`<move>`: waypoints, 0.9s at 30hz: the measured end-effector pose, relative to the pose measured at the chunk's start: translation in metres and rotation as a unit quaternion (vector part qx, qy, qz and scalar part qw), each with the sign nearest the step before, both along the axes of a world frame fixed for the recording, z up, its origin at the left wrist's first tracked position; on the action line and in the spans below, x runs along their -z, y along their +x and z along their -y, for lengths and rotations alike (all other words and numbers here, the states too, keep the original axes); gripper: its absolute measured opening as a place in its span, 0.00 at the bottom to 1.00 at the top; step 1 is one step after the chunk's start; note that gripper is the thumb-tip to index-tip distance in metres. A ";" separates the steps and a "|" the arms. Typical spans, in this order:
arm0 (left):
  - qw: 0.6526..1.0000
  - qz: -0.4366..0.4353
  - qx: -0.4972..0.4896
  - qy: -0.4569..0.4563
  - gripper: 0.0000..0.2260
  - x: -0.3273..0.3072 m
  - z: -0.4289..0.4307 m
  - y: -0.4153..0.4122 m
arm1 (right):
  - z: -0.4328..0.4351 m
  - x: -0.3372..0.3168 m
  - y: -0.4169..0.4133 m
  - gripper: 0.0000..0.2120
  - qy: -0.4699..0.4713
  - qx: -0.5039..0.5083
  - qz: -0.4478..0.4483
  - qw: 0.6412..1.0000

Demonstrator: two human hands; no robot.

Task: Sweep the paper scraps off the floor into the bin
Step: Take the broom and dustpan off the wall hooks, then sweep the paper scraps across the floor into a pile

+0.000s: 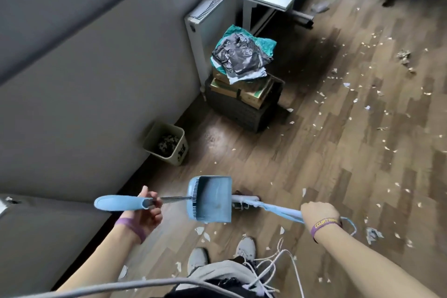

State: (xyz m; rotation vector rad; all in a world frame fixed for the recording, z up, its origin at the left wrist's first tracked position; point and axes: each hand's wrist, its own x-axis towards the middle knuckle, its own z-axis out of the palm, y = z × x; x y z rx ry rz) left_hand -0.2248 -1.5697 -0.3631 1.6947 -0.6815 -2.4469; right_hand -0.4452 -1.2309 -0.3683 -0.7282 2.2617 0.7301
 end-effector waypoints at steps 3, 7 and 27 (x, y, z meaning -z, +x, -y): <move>1.000 0.002 0.022 -0.008 0.16 -0.010 0.000 0.015 | 0.018 -0.011 0.010 0.18 -0.027 -0.032 -0.021 0.999; 0.998 -0.038 0.045 0.008 0.17 -0.028 0.009 0.038 | 0.043 -0.022 0.023 0.17 -0.059 -0.026 -0.026 0.998; 0.703 0.356 0.433 -0.439 0.17 -0.037 0.053 0.215 | 0.229 -0.034 0.171 0.19 -0.024 0.011 0.185 0.982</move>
